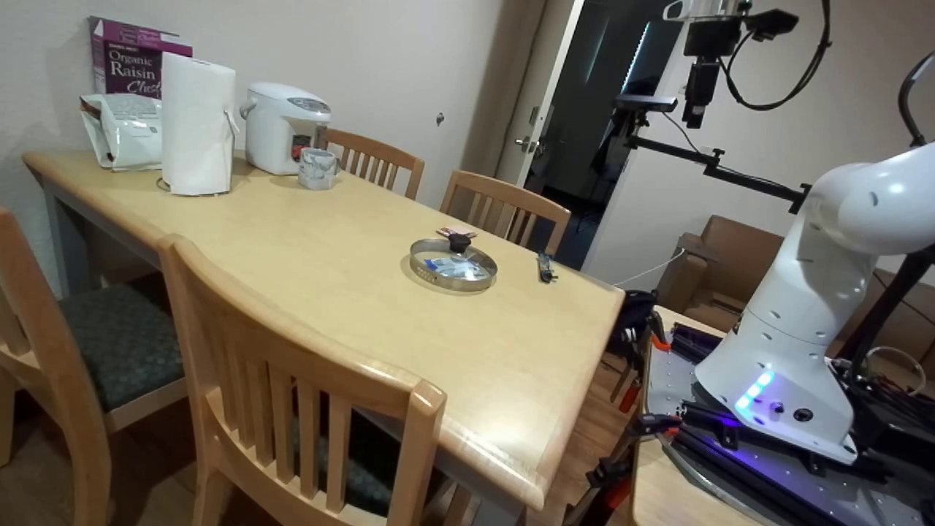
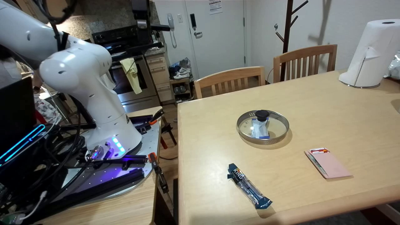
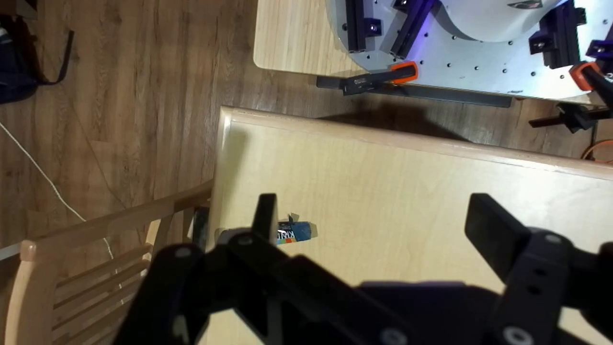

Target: Cover the pink wallet on the table with the lid

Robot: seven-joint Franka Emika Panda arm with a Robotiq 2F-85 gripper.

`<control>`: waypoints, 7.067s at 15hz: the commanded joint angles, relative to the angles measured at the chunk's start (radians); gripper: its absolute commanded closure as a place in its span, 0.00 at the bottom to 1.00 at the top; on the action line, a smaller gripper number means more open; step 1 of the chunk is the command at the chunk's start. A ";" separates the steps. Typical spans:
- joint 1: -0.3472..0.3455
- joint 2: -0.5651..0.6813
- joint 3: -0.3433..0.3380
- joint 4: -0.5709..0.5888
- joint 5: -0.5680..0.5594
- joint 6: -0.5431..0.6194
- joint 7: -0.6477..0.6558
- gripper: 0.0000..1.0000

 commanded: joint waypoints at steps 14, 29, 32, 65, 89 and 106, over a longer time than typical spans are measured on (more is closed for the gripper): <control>0.085 0.078 -0.020 0.001 0.089 0.342 0.010 0.00; 0.144 0.298 -0.010 0.058 0.247 0.636 -0.035 0.00; 0.147 0.356 -0.005 0.104 0.259 0.651 -0.040 0.00; 0.101 0.569 0.078 0.209 0.231 0.832 0.074 0.00; 0.098 0.874 0.100 0.308 0.314 0.938 0.040 0.00; 0.064 1.084 0.118 0.359 0.286 1.028 0.075 0.00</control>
